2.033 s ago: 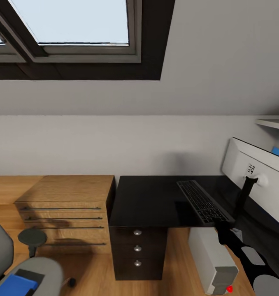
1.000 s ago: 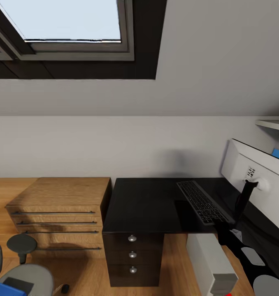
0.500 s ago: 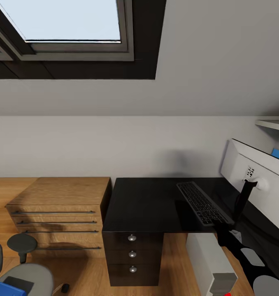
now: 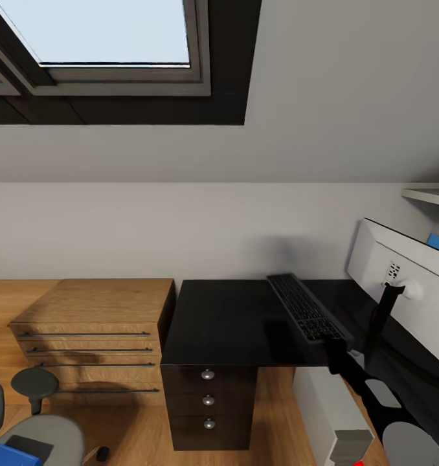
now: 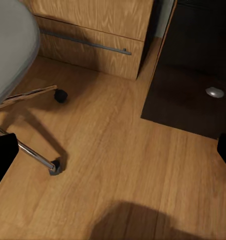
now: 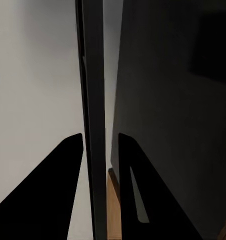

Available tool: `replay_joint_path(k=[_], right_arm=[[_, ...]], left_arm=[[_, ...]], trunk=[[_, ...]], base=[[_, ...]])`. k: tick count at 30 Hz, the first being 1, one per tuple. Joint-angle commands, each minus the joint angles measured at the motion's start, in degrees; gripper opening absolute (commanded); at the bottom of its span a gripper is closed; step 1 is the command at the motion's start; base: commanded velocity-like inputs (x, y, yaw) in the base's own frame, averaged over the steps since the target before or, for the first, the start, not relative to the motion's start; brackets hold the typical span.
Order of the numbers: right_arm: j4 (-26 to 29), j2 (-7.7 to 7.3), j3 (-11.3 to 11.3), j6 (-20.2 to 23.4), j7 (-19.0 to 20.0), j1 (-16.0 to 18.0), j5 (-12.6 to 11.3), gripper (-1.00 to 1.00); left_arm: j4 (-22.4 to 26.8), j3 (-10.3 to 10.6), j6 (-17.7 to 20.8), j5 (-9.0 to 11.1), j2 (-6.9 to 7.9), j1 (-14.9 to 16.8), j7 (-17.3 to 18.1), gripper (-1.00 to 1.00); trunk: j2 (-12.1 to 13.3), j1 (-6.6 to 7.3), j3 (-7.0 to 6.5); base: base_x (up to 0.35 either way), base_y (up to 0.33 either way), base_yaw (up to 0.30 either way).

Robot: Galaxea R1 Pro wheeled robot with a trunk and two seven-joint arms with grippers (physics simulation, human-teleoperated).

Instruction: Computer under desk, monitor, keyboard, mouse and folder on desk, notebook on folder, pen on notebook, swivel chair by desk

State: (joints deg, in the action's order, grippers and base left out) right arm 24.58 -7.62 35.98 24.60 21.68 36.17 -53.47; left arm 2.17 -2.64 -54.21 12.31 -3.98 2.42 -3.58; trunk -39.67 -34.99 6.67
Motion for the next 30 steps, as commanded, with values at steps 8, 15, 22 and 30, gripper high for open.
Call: replay_joint_path(k=[8,15,22,30], right_arm=[[-0.2,0.29,0.4,0.5,0.1,-0.1,-0.3,-1.0],[-0.2,0.29,0.4,0.5,0.1,-0.1,-0.1,-1.0],[-0.2,0.31,0.4,0.5,0.2,-0.1,-0.1,-1.0],[-0.3,0.82,0.4,-0.2,0.2,-0.1,-0.1,-1.0]], left_arm=[[0.2,-0.3,-0.2,-0.4,-0.27,0.0,-0.4,1.0],[0.2,-0.3,-0.2,-0.4,-0.25,0.0,-0.4,1.0],[0.2,-0.3,-0.2,-0.4,-0.26,0.0,-0.4,1.0],[0.2,-0.3,-0.2,-0.4,-0.33,0.0,-0.4,1.0]], trunk=[[-0.1,-0.02,0.1],[-0.1,-0.02,0.1],[-0.1,-0.02,0.1],[-0.1,-0.02,0.1]], base=[[0.0,0.0,0.0],[-0.112,0.03,0.0],[-0.255,0.104,0.0],[-0.127,0.021,0.0]])
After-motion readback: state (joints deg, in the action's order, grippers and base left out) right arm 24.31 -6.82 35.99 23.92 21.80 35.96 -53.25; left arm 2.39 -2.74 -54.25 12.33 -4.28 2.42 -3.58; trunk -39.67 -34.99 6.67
